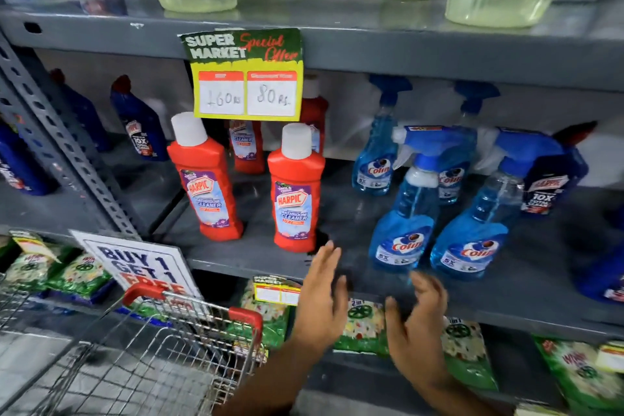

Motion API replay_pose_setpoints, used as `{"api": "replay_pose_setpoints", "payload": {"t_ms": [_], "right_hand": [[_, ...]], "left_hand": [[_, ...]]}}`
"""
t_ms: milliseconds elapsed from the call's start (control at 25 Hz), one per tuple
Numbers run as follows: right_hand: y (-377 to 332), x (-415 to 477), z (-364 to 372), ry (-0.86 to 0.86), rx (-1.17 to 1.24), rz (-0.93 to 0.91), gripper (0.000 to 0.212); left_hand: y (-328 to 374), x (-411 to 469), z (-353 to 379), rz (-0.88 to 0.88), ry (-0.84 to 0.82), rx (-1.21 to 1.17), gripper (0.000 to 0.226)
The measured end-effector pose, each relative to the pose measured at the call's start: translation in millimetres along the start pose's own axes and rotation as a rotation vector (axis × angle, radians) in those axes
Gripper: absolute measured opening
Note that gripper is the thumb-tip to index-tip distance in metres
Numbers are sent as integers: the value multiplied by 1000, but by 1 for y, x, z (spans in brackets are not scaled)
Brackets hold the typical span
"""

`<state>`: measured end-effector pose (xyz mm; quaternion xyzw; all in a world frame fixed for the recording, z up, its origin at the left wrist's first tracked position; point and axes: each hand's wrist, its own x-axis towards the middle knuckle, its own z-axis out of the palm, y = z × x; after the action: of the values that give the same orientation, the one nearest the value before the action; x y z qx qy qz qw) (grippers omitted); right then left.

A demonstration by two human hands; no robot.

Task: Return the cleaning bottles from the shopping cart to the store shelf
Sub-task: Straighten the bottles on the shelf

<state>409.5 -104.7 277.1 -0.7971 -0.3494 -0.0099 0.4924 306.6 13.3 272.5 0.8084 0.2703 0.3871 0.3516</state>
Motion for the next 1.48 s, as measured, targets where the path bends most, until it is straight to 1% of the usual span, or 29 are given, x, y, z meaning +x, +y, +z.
{"api": "replay_pose_setpoints", "payload": {"t_ms": [40, 120, 200, 280, 440, 680, 760, 800, 880, 920, 960, 1040, 1080, 1160, 1200, 1240, 1280, 1360, 1400, 1480], "right_hand": [[4, 5, -5, -18, -20, 76, 58], [8, 21, -7, -133, -20, 195, 70], [8, 35, -5, -196, 8, 192, 73], [10, 44, -2, -216, 18, 161, 72], [5, 46, 5, -308, 50, 159, 67], [5, 46, 8, -323, 54, 146, 65], [7, 46, 5, -322, 94, 140, 65], [8, 44, 1, -320, 116, 127, 64], [12, 36, -13, -270, 142, 106, 59], [18, 30, -25, -204, 145, 94, 54], [27, 24, -39, -109, 139, 76, 47], [47, 14, -75, 88, 100, 58, 40], [63, 14, -97, 181, 78, 72, 42], [96, 25, -142, 370, 9, 132, 52], [107, 35, -165, 443, -31, 163, 56], [117, 48, -186, 474, -47, 193, 59], [128, 63, -205, 467, -37, 210, 58], [143, 91, -228, 396, 14, 234, 53], [152, 101, -238, 340, 44, 250, 56], [165, 113, -249, 214, 66, 262, 69]], "left_hand": [[7, 11, 12, -33, -77, -30, 51], [22, 32, 33, -135, -195, -71, 56], [31, 39, 44, -152, -258, -125, 58], [31, 39, 43, -166, -274, -196, 62], [4, 50, 30, -263, -211, -233, 77], [4, 51, 23, -287, -245, -279, 79], [9, 50, 23, -296, -244, -245, 81], [13, 46, 24, -314, -210, -205, 80], [28, 29, 29, -347, -83, -82, 76], [37, 16, 34, -295, -39, -44, 74], [47, 1, 40, -206, -34, -38, 74], [63, -20, 58, -29, -131, -49, 73], [73, -24, 72, 36, -208, -54, 71], [97, -22, 106, 105, -378, -71, 66], [114, -16, 125, 120, -469, -81, 66], [133, -10, 147, 113, -558, -87, 66], [150, -2, 170, 78, -629, -94, 67], [180, 19, 211, -67, -717, -111, 72], [195, 28, 229, -141, -736, -114, 74], [216, 42, 259, -216, -734, -127, 75]]}}
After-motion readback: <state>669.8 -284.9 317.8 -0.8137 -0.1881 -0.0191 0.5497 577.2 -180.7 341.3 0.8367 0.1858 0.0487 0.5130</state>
